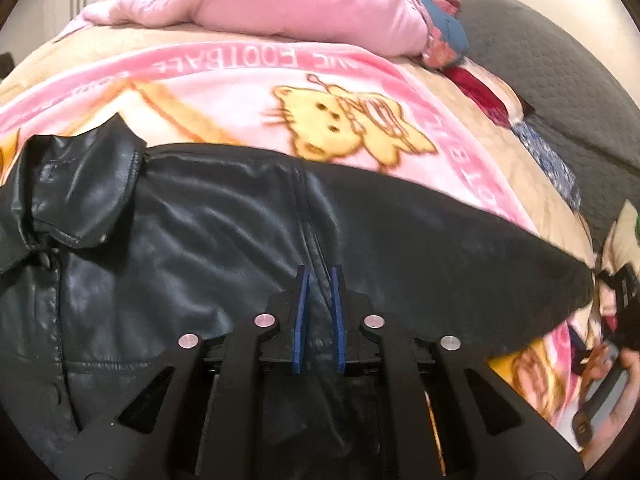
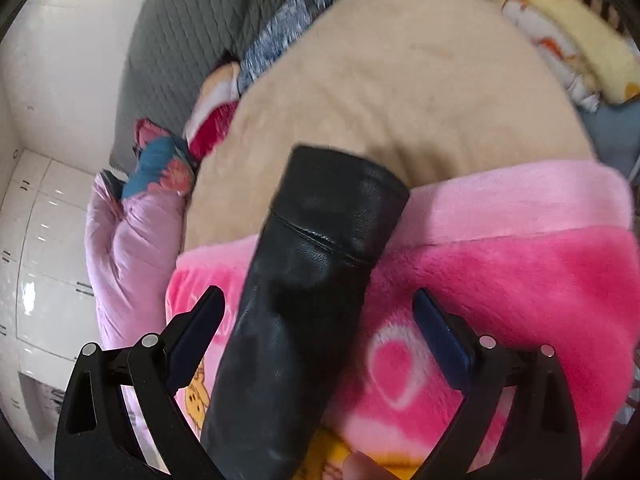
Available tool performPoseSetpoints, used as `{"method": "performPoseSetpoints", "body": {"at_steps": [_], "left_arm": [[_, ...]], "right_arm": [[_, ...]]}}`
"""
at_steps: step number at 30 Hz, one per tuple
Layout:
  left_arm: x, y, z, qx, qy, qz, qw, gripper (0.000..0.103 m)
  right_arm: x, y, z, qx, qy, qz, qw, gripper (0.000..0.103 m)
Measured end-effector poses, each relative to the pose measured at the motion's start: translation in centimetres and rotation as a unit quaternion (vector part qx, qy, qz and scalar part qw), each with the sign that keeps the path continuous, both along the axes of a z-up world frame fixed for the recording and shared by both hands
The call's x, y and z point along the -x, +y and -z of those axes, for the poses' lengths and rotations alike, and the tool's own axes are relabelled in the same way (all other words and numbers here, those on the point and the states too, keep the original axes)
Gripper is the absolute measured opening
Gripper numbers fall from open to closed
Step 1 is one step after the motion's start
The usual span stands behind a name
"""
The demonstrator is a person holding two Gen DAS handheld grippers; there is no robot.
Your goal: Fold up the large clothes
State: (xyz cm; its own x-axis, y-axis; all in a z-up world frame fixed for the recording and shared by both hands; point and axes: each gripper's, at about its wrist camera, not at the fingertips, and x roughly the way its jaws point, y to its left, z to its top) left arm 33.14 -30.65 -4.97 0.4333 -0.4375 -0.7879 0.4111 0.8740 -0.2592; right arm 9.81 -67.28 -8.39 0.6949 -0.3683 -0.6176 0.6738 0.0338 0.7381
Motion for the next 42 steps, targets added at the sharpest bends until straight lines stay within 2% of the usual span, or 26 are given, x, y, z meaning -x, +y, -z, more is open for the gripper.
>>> {"method": "performPoseSetpoints", "body": {"at_steps": [2, 4, 5, 6, 7, 8, 9, 11, 14, 15, 18, 21, 23, 25, 26, 28, 32, 35, 37, 39, 42], "left_arm": [[-0.7, -0.6, 0.6, -0.014, 0.006, -0.007, 0.9999, 0.011], [-1.2, -1.1, 1.7, -0.024, 0.018, -0.01, 0.9995, 0.011], [-1.6, -1.4, 2.7, -0.026, 0.033, -0.011, 0.9991, 0.011], [-1.7, -1.5, 3.3, -0.028, 0.039, -0.015, 0.9987, 0.01], [-1.7, -1.6, 3.7, -0.03, 0.036, -0.017, 0.9987, 0.01], [-1.3, -1.9, 3.8, -0.039, 0.021, -0.013, 0.9989, 0.009], [-0.9, -2.2, 3.7, -0.043, 0.012, -0.003, 0.999, 0.002], [-0.3, -2.8, 3.6, -0.061, -0.006, 0.012, 0.9981, 0.001], [0.2, -2.9, 3.1, -0.059, -0.007, 0.034, 0.9976, 0.001], [0.2, -2.5, 2.9, -0.05, -0.001, 0.037, 0.9981, 0.001], [1.1, -1.6, 2.1, -0.028, 0.007, 0.044, 0.9986, 0.001], [2.1, -1.4, 2.6, -0.03, 0.023, 0.065, 0.9972, 0.001], [2.8, -1.5, 3.1, -0.051, 0.021, 0.082, 0.9951, 0.002], [2.9, -0.5, 2.7, -0.036, 0.031, 0.085, 0.9953, 0.002], [2.7, 0.7, 2.2, -0.017, 0.047, 0.077, 0.9958, 0.001], [2.9, 2.6, 1.2, 0.0, 0.05, 0.061, 0.9969, 0.001], [3.3, 8.1, -2.5, 0.032, 0.022, 0.023, 0.999, 0.003], [3.6, 13.0, -5.5, 0.069, -0.003, -0.019, 0.9974, 0.014], [4.2, 16.6, -7.4, 0.094, -0.025, -0.05, 0.9941, 0.018], [4.9, 20.6, -8.9, 0.127, -0.038, -0.084, 0.9876, 0.02], [6.0, 25.4, -10.6, 0.173, -0.052, -0.122, 0.976, 0.024]], "right_arm": [[-1.3, -0.7, 0.2, 0.006, 0.006, -0.018, 1.0, 0.092], [-2.4, -0.6, 0.1, 0.02, 0.002, -0.032, 0.999, 0.065], [-2.7, -0.8, 0.2, 0.023, 0.008, -0.037, 0.999, 0.061], [-3.2, -0.7, 0.3, 0.028, 0.012, -0.044, 0.999, 0.044], [-3.5, -0.5, 0.2, 0.033, -0.003, -0.056, 0.998, 0.021], [-3.9, -0.7, 0.4, 0.035, -0.02, -0.066, 0.997, 0.015], [-4.3, -0.5, 0.1, 0.045, -0.025, -0.074, 0.996, 0.014], [-4.6, 0.4, -1.7, 0.091, -0.04, -0.088, 0.991, 0.011], [-4.6, 1.8, -4.2, 0.13, -0.108, -0.117, 0.979, 0.008], [-4.5, 2.6, -5.4, 0.15, -0.138, -0.133, 0.97, 0.008], [-4.2, 4.4, -7.8, 0.193, -0.185, -0.167, 0.949, 0.008], [-3.6, 7.5, -10.3, 0.229, -0.238, -0.215, 0.919, 0.008], [-3.7, 9.1, -11.7, 0.252, -0.252, -0.239, 0.903, 0.008], [-4.0, 11.3, -13.0, 0.28, -0.262, -0.268, 0.884, 0.008], [-4.4, 12.2, -13.5, 0.292, -0.265, -0.283, 0.874, 0.008], [-5.1, 14.6, -14.5, 0.318, -0.261, -0.319, 0.854, 0.008], [-6.4, 20.2, -16.2, 0.361, -0.251, -0.376, 0.816, 0.008], [-6.3, 24.6, -16.6, 0.369, -0.267, -0.42, 0.785, 0.008], [-6.5, 27.6, -16.9, 0.375, -0.276, -0.45, 0.762, 0.008], [-6.6, 31.0, -17.0, 0.383, -0.282, -0.477, 0.739, 0.008], [-7.0, 35.9, -16.9, 0.395, -0.283, -0.526, 0.698, 0.007]]}}
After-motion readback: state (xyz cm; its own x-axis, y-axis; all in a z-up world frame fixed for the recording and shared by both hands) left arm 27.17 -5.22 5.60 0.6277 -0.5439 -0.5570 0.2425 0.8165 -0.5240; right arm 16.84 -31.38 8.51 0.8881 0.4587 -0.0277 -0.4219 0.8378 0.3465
